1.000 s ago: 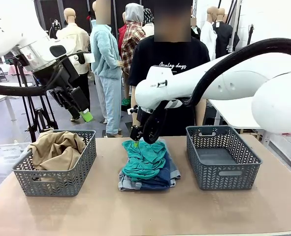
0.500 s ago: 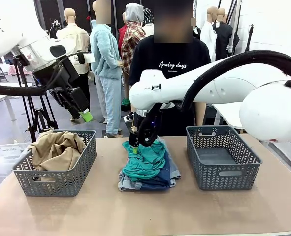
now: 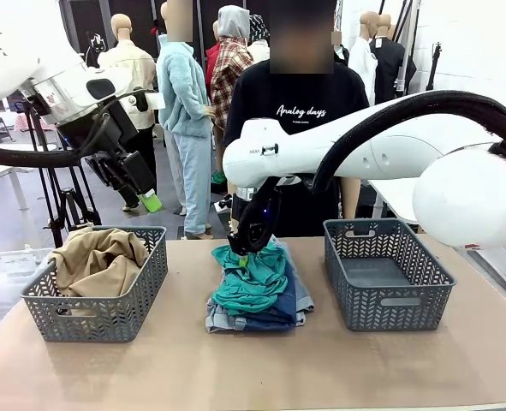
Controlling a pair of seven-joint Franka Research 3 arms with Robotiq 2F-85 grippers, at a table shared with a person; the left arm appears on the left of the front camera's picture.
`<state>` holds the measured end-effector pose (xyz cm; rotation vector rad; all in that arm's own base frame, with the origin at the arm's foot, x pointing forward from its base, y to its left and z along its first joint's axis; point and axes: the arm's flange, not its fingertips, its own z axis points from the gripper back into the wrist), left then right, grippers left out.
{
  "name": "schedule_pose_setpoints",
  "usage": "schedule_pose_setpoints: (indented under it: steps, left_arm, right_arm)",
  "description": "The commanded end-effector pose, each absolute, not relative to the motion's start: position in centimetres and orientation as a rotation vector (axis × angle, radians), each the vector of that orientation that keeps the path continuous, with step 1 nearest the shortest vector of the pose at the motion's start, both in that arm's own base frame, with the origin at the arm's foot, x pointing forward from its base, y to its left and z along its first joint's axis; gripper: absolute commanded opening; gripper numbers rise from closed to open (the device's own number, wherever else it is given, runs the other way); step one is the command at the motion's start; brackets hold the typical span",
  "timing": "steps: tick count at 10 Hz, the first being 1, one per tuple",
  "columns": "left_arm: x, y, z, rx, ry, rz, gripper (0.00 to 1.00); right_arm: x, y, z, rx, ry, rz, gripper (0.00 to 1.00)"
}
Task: Sort the tops and bottoms.
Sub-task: Lift clothes from the center of the table with your right hand.
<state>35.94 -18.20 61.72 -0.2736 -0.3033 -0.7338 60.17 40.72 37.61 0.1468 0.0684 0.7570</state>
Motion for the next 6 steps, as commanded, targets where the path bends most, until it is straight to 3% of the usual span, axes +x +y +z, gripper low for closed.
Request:
schedule_pose_setpoints:
  steps: [1, 4, 6]
  left_arm:
    - [35.9, -18.2, 61.9, -0.282, -0.303, -0.734, 0.75]
    - [35.9, -18.2, 61.9, -0.282, -0.303, -0.734, 0.75]
    - [35.9, -18.2, 61.9, -0.282, -0.303, -0.734, 0.75]
  right_arm:
    - [60.5, 41.3, 37.7, 0.119, 0.090, 0.728, 0.00]
    - [59.8, 41.2, 38.8, 0.116, 0.056, 0.722, 0.00]
    - [57.7, 40.7, 43.0, 0.114, -0.009, 0.739, 0.00]
